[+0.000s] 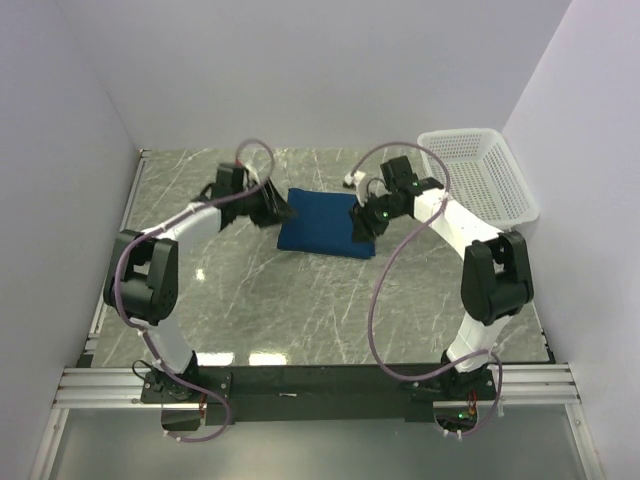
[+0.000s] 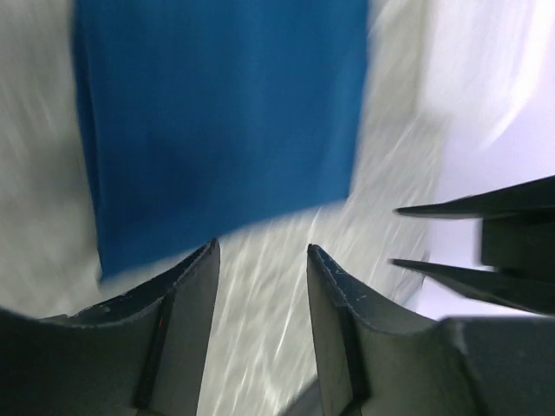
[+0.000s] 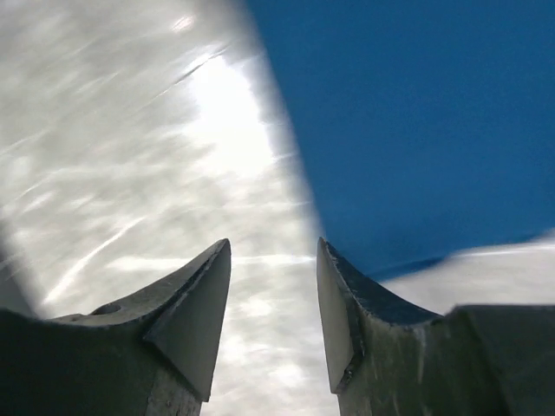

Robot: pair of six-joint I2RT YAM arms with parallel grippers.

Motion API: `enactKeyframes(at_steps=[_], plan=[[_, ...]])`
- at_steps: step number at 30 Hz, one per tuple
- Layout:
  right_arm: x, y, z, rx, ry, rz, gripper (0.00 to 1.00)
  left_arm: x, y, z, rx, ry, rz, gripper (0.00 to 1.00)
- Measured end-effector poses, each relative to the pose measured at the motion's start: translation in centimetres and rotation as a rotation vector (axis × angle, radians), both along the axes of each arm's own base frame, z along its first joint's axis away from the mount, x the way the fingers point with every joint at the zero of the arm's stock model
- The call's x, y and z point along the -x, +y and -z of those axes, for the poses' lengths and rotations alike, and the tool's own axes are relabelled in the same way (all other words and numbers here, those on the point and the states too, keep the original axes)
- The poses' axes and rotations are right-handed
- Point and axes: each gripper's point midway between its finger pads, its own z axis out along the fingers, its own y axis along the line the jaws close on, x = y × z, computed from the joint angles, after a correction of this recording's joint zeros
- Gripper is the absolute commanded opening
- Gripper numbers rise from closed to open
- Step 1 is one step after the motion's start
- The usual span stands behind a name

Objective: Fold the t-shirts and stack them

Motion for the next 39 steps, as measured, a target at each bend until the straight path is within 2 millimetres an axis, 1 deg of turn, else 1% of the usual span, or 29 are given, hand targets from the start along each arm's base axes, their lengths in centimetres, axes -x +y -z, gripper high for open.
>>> enactKeyframes(at_steps=[1, 2, 3, 4, 5, 7, 9, 10, 16, 17, 20, 22, 24, 25, 26, 27, 28, 29, 30, 32, 33, 35, 36, 38, 39], plan=[[1.7, 0.2, 0.4, -0.027, 0.041, -0.02, 0.51, 2.1, -0.6, 1.8, -0.01, 0.05, 0.034, 0.49], [3.3, 0.3, 0.9, -0.045, 0.086, -0.035, 0.51, 3.6, -1.1, 3.2, -0.017, 0.092, 0.062, 0.48], [4.7, 0.3, 1.4, -0.058, 0.125, -0.043, 0.51, 4.6, -1.4, 4.2, -0.021, 0.12, 0.078, 0.46], [5.7, 0.3, 1.8, -0.067, 0.155, -0.047, 0.51, 5.6, -1.7, 5.3, -0.023, 0.151, 0.096, 0.42], [6.5, 0.2, 2.1, -0.072, 0.18, -0.047, 0.51, 6.1, -2.0, 5.8, -0.018, 0.166, 0.108, 0.39], [7.3, 0.0, 2.1, -0.08, 0.2, -0.042, 0.5, 6.1, -2.3, 6.5, -0.003, 0.169, 0.116, 0.36], [7.5, -0.2, 1.9, -0.092, 0.199, -0.031, 0.49, 5.4, -2.6, 6.9, 0.011, 0.153, 0.12, 0.33], [7.5, -0.4, 1.8, -0.1, 0.194, -0.023, 0.49, 5.1, -2.7, 7.2, 0.018, 0.151, 0.118, 0.29], [7.0, -1.5, 1.5, -0.137, 0.201, 0.031, 0.38, 4.7, -2.5, 10.2, -0.001, 0.208, 0.077, 0.16], [6.9, -1.6, 1.4, -0.142, 0.203, 0.034, 0.38, 4.7, -2.4, 10.5, -0.008, 0.215, 0.064, 0.17], [6.9, -1.5, 1.2, -0.161, 0.209, 0.034, 0.37, 4.8, -2.2, 10.6, -0.008, 0.205, 0.055, 0.21], [7.0, -1.4, 1.0, -0.174, 0.213, 0.028, 0.37, 5.1, -2.1, 10.4, -0.005, 0.195, 0.058, 0.27], [7.0, -1.3, 1.0, -0.178, 0.214, 0.025, 0.37, 5.3, -2.0, 9.7, -0.003, 0.179, 0.058, 0.34], [7.0, -1.4, 1.0, -0.178, 0.213, 0.027, 0.37, 5.5, -1.8, 9.2, -0.008, 0.166, 0.055, 0.43], [7.0, -1.4, 1.0, -0.179, 0.213, 0.028, 0.37, 5.5, -1.6, 8.5, -0.017, 0.147, 0.05, 0.49], [7.0, -1.5, 1.0, -0.182, 0.21, 0.03, 0.38, 5.4, -1.3, 7.7, -0.03, 0.128, 0.036, 0.59], [7.1, -1.7, 1.1, -0.184, 0.212, 0.036, 0.38, 5.1, -0.9, 6.7, -0.047, 0.095, 0.016, 0.65], [7.1, -2.0, 1.0, -0.188, 0.21, 0.042, 0.38, 4.7, -0.4, 5.5, -0.063, 0.06, -0.013, 0.67], [7.2, -2.2, 0.9, -0.191, 0.208, 0.048, 0.38, 4.3, 0.2, 4.4, -0.079, 0.035, -0.042, 0.72], [7.1, -2.8, 0.4, -0.203, 0.194, 0.065, 0.38, 3.3, 1.0, 2.9, -0.108, 0.004, -0.086, 0.73], [6.9, -3.0, 0.0, -0.21, 0.183, 0.072, 0.38, 2.8, 1.3, 2.7, -0.12, 0.002, -0.1, 0.73], [6.7, -3.4, -0.7, -0.227, 0.162, 0.081, 0.39, 1.4, 1.7, 3.0, -0.15, 0.01, -0.113, 0.73], [6.5, -3.5, -1.0, -0.236, 0.153, 0.084, 0.39, 0.7, 1.9, 3.7, -0.167, 0.026, -0.113, 0.73], [6.4, -3.7, -1.3, -0.246, 0.145, 0.087, 0.4, -0.1, 2.0, 5.5, -0.199, 0.066, -0.101, 0.73], [6.4, -3.8, -1.4, -0.25, 0.145, 0.088, 0.4, -0.2, 2.0, 7.0, -0.219, 0.101, -0.086, 0.73]])
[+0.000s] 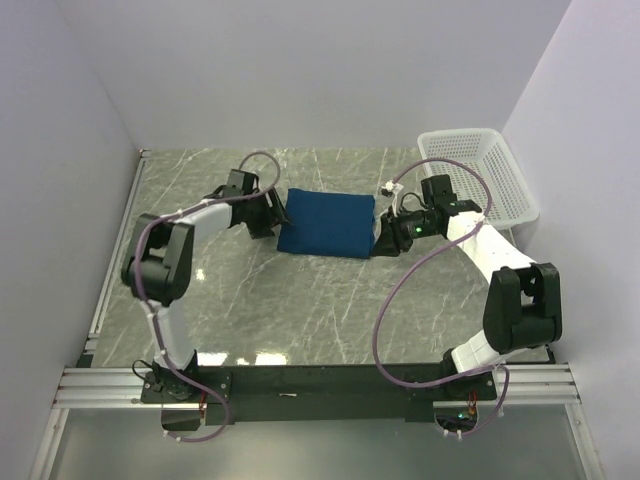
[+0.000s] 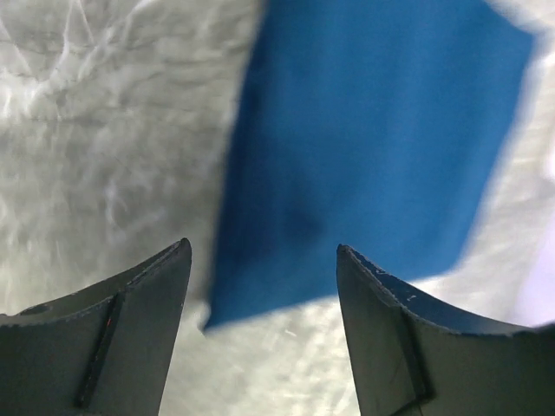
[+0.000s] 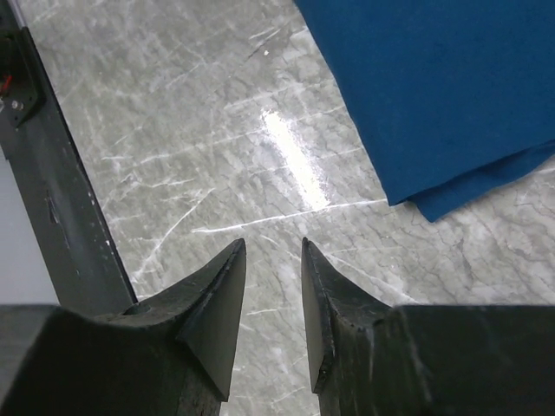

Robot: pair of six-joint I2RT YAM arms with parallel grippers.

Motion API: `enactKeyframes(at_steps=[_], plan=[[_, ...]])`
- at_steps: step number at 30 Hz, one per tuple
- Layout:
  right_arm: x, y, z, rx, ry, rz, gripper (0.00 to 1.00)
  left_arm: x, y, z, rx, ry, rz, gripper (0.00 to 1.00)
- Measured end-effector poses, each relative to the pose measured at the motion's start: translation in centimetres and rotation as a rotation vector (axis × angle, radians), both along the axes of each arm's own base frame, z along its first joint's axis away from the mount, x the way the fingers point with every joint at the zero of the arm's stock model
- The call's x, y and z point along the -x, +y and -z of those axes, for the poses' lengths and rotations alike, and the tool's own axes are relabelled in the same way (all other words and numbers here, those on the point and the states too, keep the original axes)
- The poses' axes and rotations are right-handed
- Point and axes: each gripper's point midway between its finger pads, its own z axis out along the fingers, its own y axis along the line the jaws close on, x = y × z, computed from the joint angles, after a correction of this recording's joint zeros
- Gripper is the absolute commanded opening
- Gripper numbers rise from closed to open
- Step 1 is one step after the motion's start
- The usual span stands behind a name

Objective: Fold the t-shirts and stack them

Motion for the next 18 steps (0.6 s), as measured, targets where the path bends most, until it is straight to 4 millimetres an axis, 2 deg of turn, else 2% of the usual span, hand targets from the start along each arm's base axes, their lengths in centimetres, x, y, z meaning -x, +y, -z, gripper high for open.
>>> enactKeyframes(at_steps=[3, 6, 8, 11, 12, 14, 18], plan=[[0.0, -0.1, -0.1, -0.008, 0.002, 0.003, 0.4, 0.1, -0.5, 3.1, -0.015, 0.089, 0.046, 0.73], [0.0, -0.1, -0.2, -0.017, 0.004, 0.001, 0.4, -1.0, -1.3, 2.6, 0.003, 0.076, 0.105, 0.68], [0.0, -0.2, -0.3, -0.022, 0.006, 0.003, 0.4, -1.0, -1.8, 3.0, 0.016, 0.089, 0.143, 0.63], [-0.1, -0.4, -0.3, -0.027, 0.006, 0.009, 0.4, -0.3, -2.4, 3.4, 0.033, 0.111, 0.2, 0.46], [-0.1, -0.4, -0.3, -0.028, 0.007, 0.011, 0.4, -0.1, -2.6, 3.6, 0.041, 0.119, 0.214, 0.26], [-0.2, -0.5, -0.4, -0.031, 0.008, 0.013, 0.4, 0.7, -2.8, 4.2, 0.047, 0.144, 0.244, 0.01], [-0.2, -0.6, -0.4, -0.034, 0.01, 0.017, 0.4, 1.3, -3.0, 4.3, 0.086, 0.168, 0.271, 0.01]])
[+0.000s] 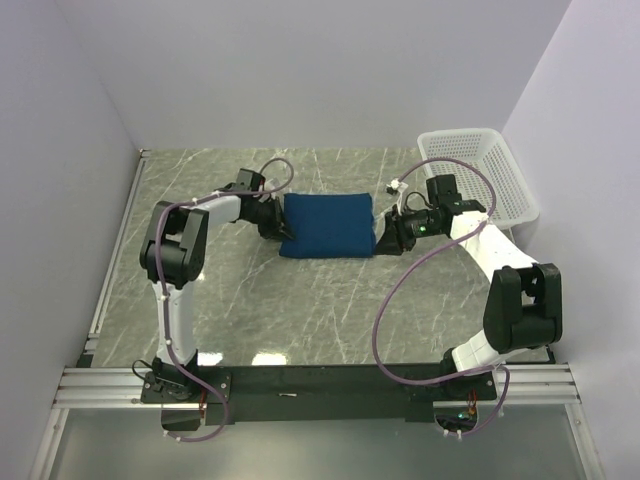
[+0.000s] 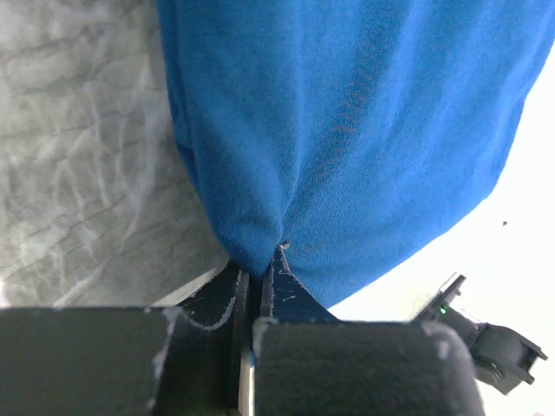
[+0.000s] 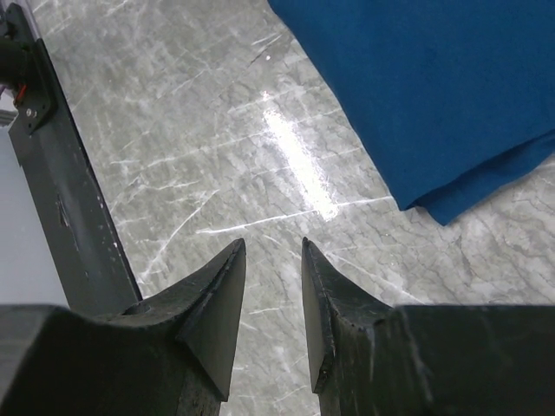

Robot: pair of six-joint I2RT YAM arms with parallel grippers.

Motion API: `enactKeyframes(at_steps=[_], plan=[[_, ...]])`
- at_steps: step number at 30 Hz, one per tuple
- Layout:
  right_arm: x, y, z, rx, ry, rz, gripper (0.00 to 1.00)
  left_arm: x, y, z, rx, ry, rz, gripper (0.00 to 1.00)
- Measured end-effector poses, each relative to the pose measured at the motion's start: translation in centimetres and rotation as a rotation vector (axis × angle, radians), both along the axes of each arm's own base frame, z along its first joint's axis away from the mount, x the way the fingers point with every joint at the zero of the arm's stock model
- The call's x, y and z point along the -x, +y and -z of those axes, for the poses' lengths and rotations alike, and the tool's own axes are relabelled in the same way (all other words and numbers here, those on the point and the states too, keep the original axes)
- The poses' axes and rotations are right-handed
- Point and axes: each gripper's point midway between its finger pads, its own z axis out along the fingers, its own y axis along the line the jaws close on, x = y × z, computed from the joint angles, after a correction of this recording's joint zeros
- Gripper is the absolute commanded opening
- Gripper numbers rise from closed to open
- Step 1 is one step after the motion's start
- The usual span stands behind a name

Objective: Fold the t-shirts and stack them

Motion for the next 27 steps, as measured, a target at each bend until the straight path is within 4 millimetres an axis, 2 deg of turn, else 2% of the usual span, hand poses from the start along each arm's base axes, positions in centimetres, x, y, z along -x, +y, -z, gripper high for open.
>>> enactKeyframes(at_steps=[3, 6, 10, 13, 16, 18, 20, 21, 24, 25, 26, 27], plan=[[-0.1, -0.2, 0.0, -0.004, 0.003, 0.006, 0.4, -0.1, 1.3, 0.0, 0.015, 0.018, -0.028, 0.01], [0.0, -0.4, -0.1, -0.008, 0.008, 0.009, 0.39, -0.9, 5.5, -0.1, -0.015, 0.033, -0.131, 0.01], [0.3, -0.3, -0.1, -0.016, 0.017, -0.001, 0.4, -2.9, 16.0, -0.9, -0.087, 0.021, -0.405, 0.01], [0.8, -0.4, 0.0, -0.016, 0.026, -0.013, 0.39, -3.5, 25.3, -1.3, -0.145, 0.016, -0.65, 0.01], [0.9, -0.4, -0.1, -0.017, 0.029, -0.019, 0.39, -2.8, 31.7, -1.1, -0.196, 0.028, -0.818, 0.01], [0.9, -0.5, -0.1, -0.017, 0.028, -0.02, 0.4, -2.2, 34.4, -0.8, -0.226, 0.041, -0.886, 0.02], [1.0, -0.5, -0.1, -0.018, 0.03, -0.021, 0.4, -1.8, 36.0, -0.9, -0.258, 0.063, -0.919, 0.12], [1.0, -0.5, -0.1, -0.02, 0.03, -0.022, 0.39, -2.0, 36.5, -1.1, -0.272, 0.061, -0.922, 0.24], [1.0, -0.5, -0.1, -0.021, 0.031, -0.022, 0.4, -3.3, 37.5, -1.8, -0.313, 0.037, -0.919, 0.38], [1.0, -0.5, -0.1, -0.021, 0.031, -0.022, 0.4, -3.5, 37.7, -2.1, -0.326, 0.026, -0.916, 0.4], [1.0, -0.5, -0.1, -0.021, 0.031, -0.022, 0.4, -3.5, 37.8, -2.3, -0.336, 0.019, -0.92, 0.42], [1.0, -0.5, -0.1, -0.021, 0.031, -0.021, 0.4, -3.4, 38.0, -2.6, -0.352, 0.017, -0.924, 0.48]])
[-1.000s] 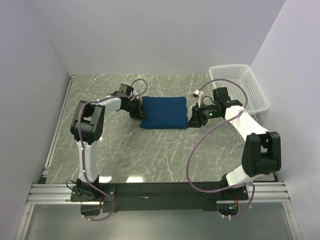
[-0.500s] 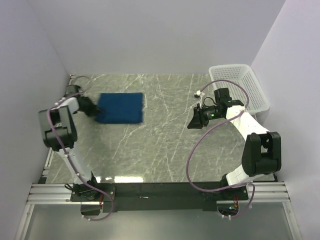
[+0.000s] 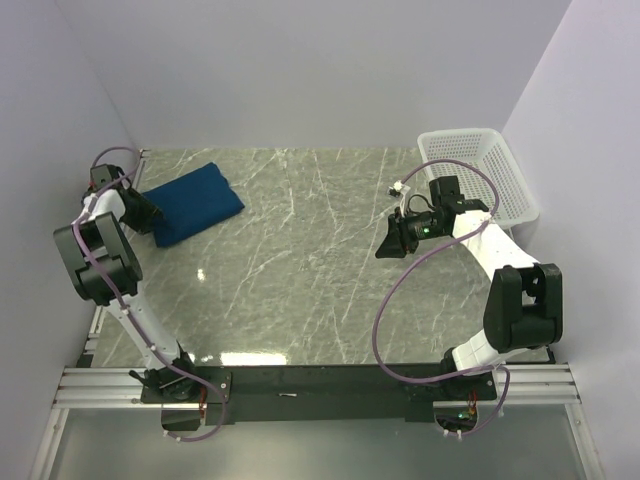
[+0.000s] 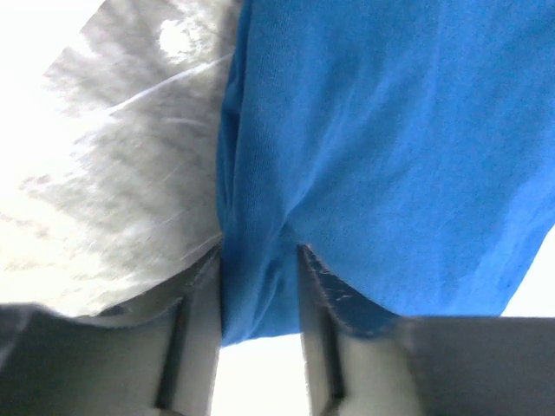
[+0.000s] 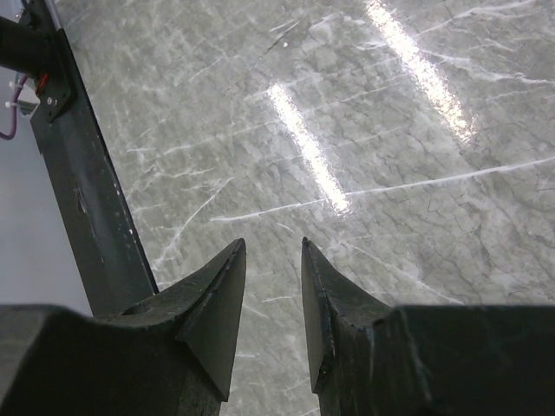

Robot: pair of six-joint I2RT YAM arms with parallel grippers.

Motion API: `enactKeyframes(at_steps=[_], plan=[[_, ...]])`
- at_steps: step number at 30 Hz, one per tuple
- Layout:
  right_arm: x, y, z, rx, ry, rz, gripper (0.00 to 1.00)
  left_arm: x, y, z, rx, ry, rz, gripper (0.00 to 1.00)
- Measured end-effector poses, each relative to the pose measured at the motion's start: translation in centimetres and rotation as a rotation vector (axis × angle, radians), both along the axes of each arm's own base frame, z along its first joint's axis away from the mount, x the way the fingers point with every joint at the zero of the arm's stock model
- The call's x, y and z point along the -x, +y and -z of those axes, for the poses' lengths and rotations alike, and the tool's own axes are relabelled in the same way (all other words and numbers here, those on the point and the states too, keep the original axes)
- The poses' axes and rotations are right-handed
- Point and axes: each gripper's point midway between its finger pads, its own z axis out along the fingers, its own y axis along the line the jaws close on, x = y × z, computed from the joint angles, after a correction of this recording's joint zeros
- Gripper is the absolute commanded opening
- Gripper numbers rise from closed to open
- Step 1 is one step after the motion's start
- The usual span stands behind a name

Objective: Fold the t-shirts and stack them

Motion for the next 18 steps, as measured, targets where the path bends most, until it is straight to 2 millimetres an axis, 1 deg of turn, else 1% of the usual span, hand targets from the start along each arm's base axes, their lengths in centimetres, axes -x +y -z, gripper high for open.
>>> enactKeyframes(at_steps=[2, 3, 4, 5, 6, 7, 8, 10, 11, 12, 13, 14, 15, 16, 17, 18], plan=[[0.0, 0.0, 0.0, 0.0, 0.0, 0.0, 0.4, 0.5, 0.4, -0.8, -0.039, 0.002, -0.015, 0.58], [0.0, 0.0, 0.0, 0.0, 0.0, 0.001, 0.4, 1.0, 0.5, -1.3, -0.061, 0.001, -0.028, 0.67], [0.0, 0.0, 0.0, 0.001, 0.001, 0.001, 0.4, 1.9, 0.5, -2.3, -0.085, -0.008, -0.045, 0.73], [0.0, 0.0, 0.0, 0.002, 0.0, 0.001, 0.4, 2.9, 0.5, -3.7, -0.107, -0.027, -0.061, 0.77], [-0.1, -0.1, 0.1, 0.006, -0.001, 0.003, 0.4, 3.9, 0.3, -5.4, -0.132, -0.061, -0.077, 0.81], [-0.1, -0.2, 0.2, 0.012, -0.002, 0.005, 0.4, 4.7, 0.0, -6.7, -0.149, -0.091, -0.084, 0.82], [-0.2, -0.4, 0.4, 0.033, -0.007, 0.013, 0.4, 5.4, -0.3, -8.7, -0.169, -0.15, -0.091, 0.82], [-0.6, -1.2, 0.8, 0.091, -0.029, 0.036, 0.41, 7.1, -2.0, -13.1, -0.188, -0.301, -0.067, 0.82], [-0.8, -1.7, 0.9, 0.126, -0.053, 0.051, 0.43, 7.8, -3.4, -15.6, -0.184, -0.401, -0.03, 0.81], [-0.9, -2.3, 0.9, 0.167, -0.088, 0.072, 0.52, 8.2, -4.5, -17.3, -0.18, -0.48, 0.007, 0.78], [-0.9, -3.0, 0.6, 0.205, -0.127, 0.099, 0.57, 8.6, -6.6, -19.4, -0.154, -0.589, 0.084, 0.77], [-1.0, -3.7, 0.2, 0.24, -0.183, 0.134, 0.62, 8.8, -8.8, -20.8, -0.123, -0.675, 0.171, 0.77], [-0.8, -4.7, -0.5, 0.283, -0.237, 0.183, 0.77, 9.3, -11.4, -22.1, -0.09, -0.751, 0.276, 0.78], [-0.7, -5.5, -1.4, 0.311, -0.289, 0.232, 0.85, 9.9, -14.4, -22.8, -0.059, -0.796, 0.39, 0.79], [-0.7, -6.5, -2.7, 0.342, -0.371, 0.298, 0.86, 10.5, -17.5, -23.3, -0.038, -0.823, 0.496, 0.79], [-0.7, -7.9, -4.5, 0.374, -0.465, 0.394, 0.87, 11.4, -20.9, -23.4, -0.011, -0.835, 0.616, 0.8]])
